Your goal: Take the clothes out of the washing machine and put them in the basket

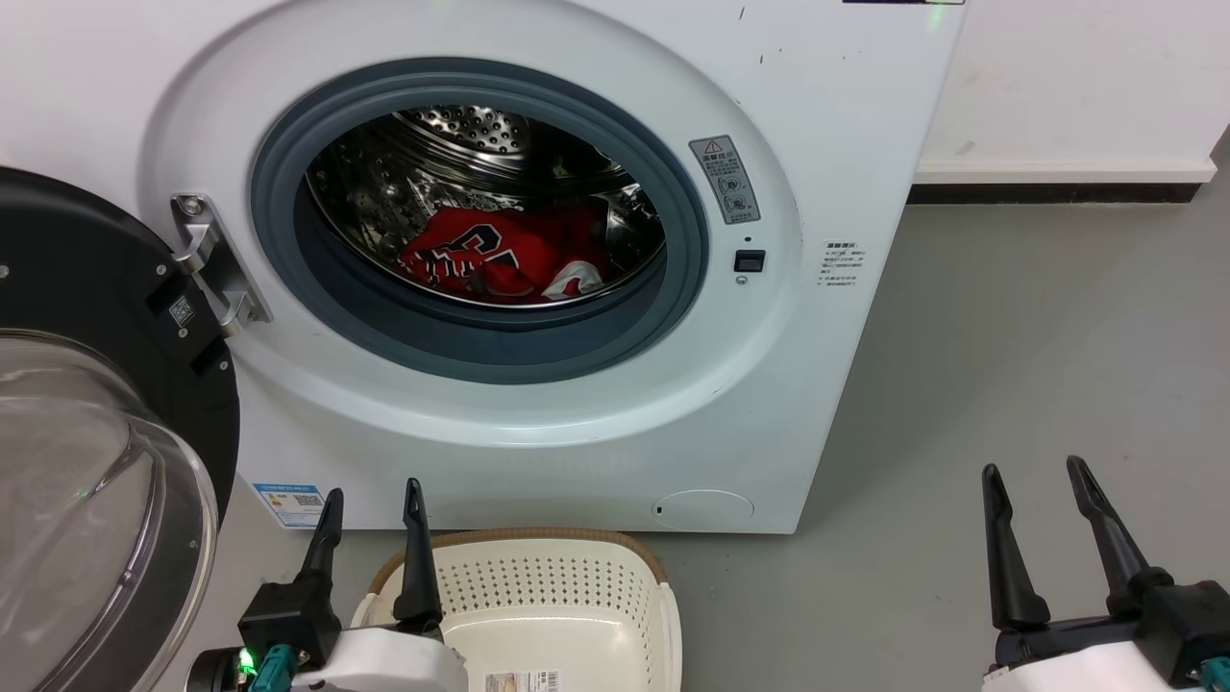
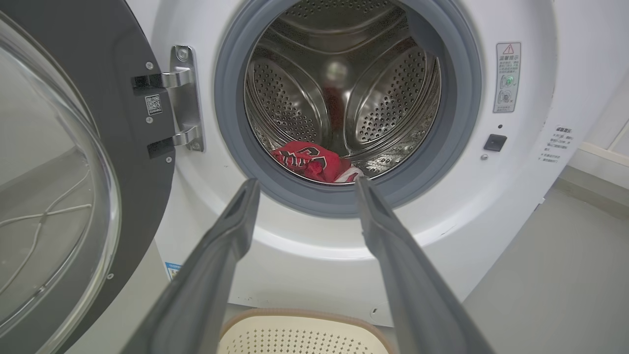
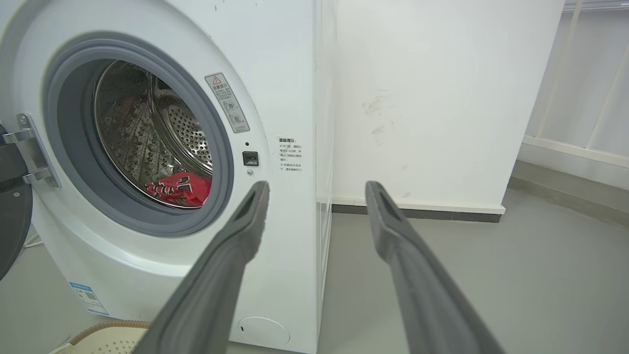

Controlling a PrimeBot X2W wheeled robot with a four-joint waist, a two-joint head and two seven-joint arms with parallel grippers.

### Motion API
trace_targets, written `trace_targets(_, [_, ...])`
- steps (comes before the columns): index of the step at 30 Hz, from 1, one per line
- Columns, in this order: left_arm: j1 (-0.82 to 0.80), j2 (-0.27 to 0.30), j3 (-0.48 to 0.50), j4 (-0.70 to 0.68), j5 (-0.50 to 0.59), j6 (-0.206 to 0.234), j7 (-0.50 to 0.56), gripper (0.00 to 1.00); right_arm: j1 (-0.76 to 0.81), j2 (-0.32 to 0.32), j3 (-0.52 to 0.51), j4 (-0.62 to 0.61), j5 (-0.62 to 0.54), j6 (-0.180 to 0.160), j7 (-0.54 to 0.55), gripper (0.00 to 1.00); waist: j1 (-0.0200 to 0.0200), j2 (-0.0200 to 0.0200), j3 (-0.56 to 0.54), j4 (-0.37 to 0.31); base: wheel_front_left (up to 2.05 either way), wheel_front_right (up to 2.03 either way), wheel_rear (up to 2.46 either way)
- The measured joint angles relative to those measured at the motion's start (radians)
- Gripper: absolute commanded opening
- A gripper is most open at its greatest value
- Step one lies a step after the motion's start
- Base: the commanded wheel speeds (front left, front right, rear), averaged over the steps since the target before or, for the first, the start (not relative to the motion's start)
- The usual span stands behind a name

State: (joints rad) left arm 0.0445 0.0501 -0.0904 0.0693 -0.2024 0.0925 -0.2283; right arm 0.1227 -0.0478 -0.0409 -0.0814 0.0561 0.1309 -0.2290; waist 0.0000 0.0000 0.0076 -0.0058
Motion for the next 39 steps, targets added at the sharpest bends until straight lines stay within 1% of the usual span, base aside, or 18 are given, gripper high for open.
trace_targets(18, [0.014, 0.0, -0.007, 0.012, 0.093, 0.013, -0.032, 1.0, 0.015, 0.0, 0.001, -0.013, -0.094, 0.0, -0.032, 1.0, 0.0, 0.0, 0.0, -0.001, 0.0, 0.0, 0.0])
trace_targets(31, [0.016, 0.0, -0.004, 0.029, 0.079, 0.005, -0.035, 1.0, 0.021, -0.001, -0.012, 0.013, -0.058, 0.0, -0.034, 1.0, 0.0, 0.0, -0.001, -0.001, 0.0, 0.0, 0.0])
trace_targets(39, [0.016, 0.0, -0.004, 0.034, 0.081, 0.009, -0.035, 1.0, 0.021, -0.001, -0.007, 0.029, -0.08, 0.0, -0.034, 1.0, 0.0, 0.0, -0.001, 0.0, 0.0, 0.0, 0.0])
